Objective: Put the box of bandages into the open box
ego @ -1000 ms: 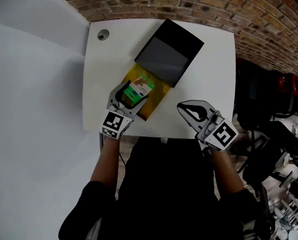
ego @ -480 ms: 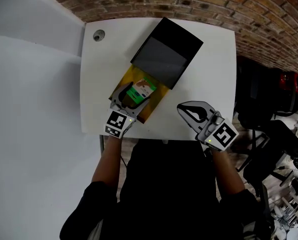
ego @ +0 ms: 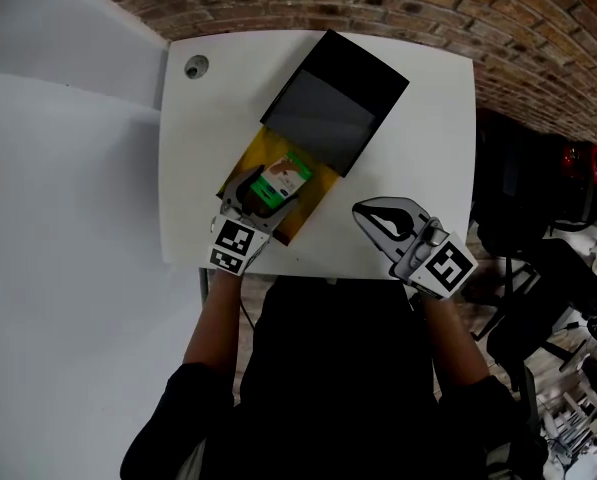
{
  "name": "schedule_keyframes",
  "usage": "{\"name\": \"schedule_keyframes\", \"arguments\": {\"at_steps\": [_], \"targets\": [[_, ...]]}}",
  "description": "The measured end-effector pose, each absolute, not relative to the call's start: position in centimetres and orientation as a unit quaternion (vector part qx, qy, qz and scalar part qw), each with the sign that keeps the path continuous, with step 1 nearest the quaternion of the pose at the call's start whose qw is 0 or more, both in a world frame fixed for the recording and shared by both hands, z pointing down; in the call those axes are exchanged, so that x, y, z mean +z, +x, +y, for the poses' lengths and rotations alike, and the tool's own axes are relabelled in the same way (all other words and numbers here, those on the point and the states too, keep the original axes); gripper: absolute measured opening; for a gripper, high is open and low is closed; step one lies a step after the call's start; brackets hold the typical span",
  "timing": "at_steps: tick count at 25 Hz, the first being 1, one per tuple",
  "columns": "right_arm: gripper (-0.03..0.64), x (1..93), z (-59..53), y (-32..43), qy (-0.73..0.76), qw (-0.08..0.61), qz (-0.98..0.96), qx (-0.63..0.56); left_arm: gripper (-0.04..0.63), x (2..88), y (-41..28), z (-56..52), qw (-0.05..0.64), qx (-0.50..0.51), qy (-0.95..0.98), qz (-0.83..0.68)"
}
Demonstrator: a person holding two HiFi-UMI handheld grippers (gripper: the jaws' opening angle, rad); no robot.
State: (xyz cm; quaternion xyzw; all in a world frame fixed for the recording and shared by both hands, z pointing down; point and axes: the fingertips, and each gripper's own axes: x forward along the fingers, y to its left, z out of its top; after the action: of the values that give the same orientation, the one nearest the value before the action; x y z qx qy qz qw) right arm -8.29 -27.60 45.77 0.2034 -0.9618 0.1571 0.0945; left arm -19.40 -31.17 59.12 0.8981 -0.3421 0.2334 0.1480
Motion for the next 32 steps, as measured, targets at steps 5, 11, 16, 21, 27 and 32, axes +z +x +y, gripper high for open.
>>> {"name": "schedule_keyframes", "arguments": {"at_steps": [5,11,16,21,27,32], "targets": [[0.006,45.9,-27.8,-8.7,0.202,0.093,-0.962,0.158,0.351,59.8,-19.3,-31.0,0.144,0.263,0.894,-0.333],[0.006,46.1,-27.8,-9.1,0.201,0.096,-0.962,0.16,0.351,61.0,-19.5,-30.7,0.15,0.322,0.88,-0.316],[0.006,46.1,-27.9,-9.6,0.2,0.093,-0.962,0.158,0.351,62.1,-19.8,-30.3,0.155,0.367,0.867,-0.3],[0.006,46.6,-27.7,-10.1,0.192,0.103,-0.963,0.161,0.351,63.2,-20.1,-30.1,0.163,0.398,0.855,-0.29],[0.005,46.8,-27.7,-10.6,0.182,0.101,-0.964,0.167,0.351,65.0,-20.2,-29.5,0.165,0.457,0.834,-0.263],[0.006,46.9,-27.7,-10.7,0.176,0.098,-0.965,0.168,0.351,66.0,-20.1,-29.5,0.17,0.484,0.82,-0.255]]}}
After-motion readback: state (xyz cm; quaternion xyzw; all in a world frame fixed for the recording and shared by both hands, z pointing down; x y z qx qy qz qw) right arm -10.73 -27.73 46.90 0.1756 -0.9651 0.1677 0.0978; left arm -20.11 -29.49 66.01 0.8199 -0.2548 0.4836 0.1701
